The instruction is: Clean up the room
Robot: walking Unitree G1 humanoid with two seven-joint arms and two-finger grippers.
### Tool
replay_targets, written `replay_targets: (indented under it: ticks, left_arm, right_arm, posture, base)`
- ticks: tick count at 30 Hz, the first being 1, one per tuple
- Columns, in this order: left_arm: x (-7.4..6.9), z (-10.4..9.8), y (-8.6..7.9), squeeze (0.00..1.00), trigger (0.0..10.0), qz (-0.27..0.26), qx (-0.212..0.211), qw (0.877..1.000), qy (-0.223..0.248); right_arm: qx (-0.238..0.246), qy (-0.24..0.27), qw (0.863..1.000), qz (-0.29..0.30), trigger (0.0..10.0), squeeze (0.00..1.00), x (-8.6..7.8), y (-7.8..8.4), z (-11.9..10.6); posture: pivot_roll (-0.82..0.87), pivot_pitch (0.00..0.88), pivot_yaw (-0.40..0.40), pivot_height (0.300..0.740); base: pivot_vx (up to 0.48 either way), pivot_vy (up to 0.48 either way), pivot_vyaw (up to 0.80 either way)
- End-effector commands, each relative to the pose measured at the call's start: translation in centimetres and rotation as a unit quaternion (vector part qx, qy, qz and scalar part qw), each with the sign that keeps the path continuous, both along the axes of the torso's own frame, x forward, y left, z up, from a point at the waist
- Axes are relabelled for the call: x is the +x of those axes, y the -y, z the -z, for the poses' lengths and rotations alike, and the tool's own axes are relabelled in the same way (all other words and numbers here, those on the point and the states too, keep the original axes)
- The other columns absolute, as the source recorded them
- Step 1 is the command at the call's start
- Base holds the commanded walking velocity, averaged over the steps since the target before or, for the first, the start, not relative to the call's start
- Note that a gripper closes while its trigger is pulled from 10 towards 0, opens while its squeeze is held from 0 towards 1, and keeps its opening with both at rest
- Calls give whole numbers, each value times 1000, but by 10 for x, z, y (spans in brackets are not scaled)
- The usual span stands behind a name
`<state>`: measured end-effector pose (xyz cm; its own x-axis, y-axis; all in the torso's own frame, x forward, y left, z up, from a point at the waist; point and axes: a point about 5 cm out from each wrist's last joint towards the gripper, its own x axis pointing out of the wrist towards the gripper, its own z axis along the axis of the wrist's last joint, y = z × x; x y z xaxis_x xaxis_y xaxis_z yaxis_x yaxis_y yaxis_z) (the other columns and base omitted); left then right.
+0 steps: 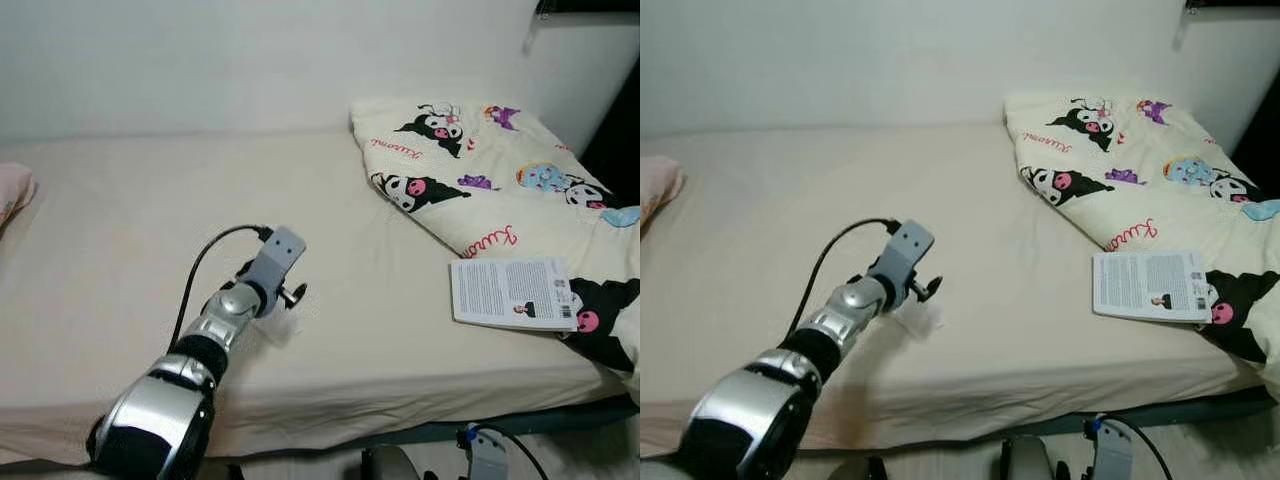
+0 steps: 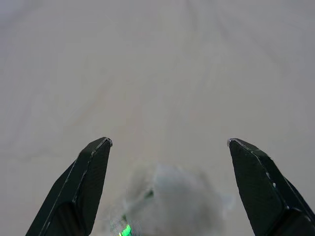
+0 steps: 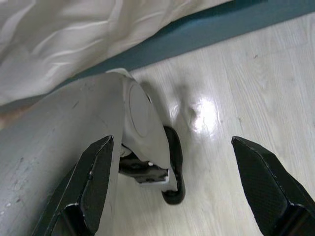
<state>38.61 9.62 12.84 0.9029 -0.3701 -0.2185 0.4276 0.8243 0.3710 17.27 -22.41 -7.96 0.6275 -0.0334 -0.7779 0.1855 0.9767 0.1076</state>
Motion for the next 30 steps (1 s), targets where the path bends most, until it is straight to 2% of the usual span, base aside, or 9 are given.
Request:
replay_targets:
  ticks: [1,5,6,7,11,13,20,24,30]
  left_arm:
    - [-2,8,-8,0,10000,-8,-8,1000,-29]
    - [0,4,-6,0,10000,-5,-26,999,-29]
    - [0,4,-6,0,10000,-5,-26,999,-29]
    - [2,-3,-1,0,10000,9,-15,1000,-17]
    - [5,-11,2,0,10000,16,-10,1000,-4]
    - [11,-26,4,0,10000,14,-7,1000,20]
    - [21,-55,2,0,10000,0,-14,998,60]
    - [29,-74,-8,0,10000,-28,2,997,72]
    - [30,-66,-33,0,10000,-75,24,996,35]
  right_arm:
    - [35,-14,999,-18,10000,0,-9,-25,9]
    - [39,-10,999,-19,10000,0,-15,-28,10]
    - [39,-10,999,-19,10000,0,-15,-28,10]
    - [43,-5,999,-15,10000,0,-20,-28,12]
    - [47,1,999,-13,10000,0,-24,-30,12]
    - [59,22,998,-20,10000,0,-25,-34,11]
    - [67,58,996,-31,10000,0,-20,-39,5]
    - [64,81,994,-32,10000,0,-17,-40,-1]
    - [70,99,992,-18,10000,0,-25,-42,-4]
  posture:
    - [-113,129,65,588]
    - [-116,163,81,573]
    - [-116,163,81,573]
    - [-121,227,107,563]
    - [-124,257,114,553]
    - [-123,307,120,543]
    - [-123,350,131,523]
    - [-125,392,154,503]
    - [-140,422,162,499]
  base:
    - [0,0,0]
    - [0,0,0]
    - [0,0,0]
    - [0,0,0]
    - [0,0,0]
    - [0,0,0]
    - [0,0,0]
    - [0,0,0]
    - [0,0,0]
